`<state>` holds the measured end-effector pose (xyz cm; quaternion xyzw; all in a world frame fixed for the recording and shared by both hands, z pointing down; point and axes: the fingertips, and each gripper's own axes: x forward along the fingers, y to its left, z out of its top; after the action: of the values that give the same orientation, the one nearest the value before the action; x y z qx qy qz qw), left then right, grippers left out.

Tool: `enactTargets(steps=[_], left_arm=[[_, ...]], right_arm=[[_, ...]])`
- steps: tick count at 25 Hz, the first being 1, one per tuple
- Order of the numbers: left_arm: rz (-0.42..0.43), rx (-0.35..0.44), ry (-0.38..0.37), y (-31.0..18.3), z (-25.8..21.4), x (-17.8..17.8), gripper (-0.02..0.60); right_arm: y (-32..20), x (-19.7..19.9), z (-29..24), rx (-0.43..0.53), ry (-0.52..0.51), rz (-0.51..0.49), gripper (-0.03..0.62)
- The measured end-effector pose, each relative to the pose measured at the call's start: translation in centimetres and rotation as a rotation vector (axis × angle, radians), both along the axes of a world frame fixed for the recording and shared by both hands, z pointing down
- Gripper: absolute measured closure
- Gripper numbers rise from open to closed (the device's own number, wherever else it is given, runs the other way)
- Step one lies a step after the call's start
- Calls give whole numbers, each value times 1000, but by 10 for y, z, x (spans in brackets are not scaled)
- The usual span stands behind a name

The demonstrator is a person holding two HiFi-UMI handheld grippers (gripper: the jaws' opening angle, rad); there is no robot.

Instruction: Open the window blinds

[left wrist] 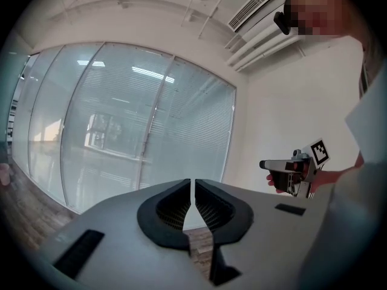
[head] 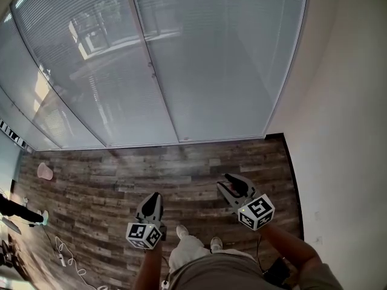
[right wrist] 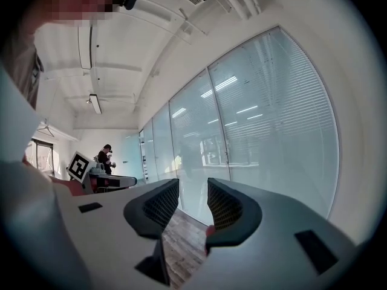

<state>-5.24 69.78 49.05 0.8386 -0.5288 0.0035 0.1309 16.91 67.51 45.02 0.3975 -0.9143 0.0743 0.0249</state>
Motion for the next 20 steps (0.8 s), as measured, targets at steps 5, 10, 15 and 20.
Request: enactTargets(steps=[5, 10, 15, 20], left_arm=[[7, 5, -7, -36, 2, -6, 566], [41, -14, -3, -95, 8, -21, 566], [47, 2, -3, -146, 0, -45, 566], [57, 5, 6, -188, 1, -70, 566]], right_arm=[[-34, -3, 10, -26, -3, 17, 457], [-85, -20, 8, -28, 20, 31, 459], [-127, -40, 1, -5, 44, 38, 459], [-164, -64, 1, -7, 35, 48, 457]])
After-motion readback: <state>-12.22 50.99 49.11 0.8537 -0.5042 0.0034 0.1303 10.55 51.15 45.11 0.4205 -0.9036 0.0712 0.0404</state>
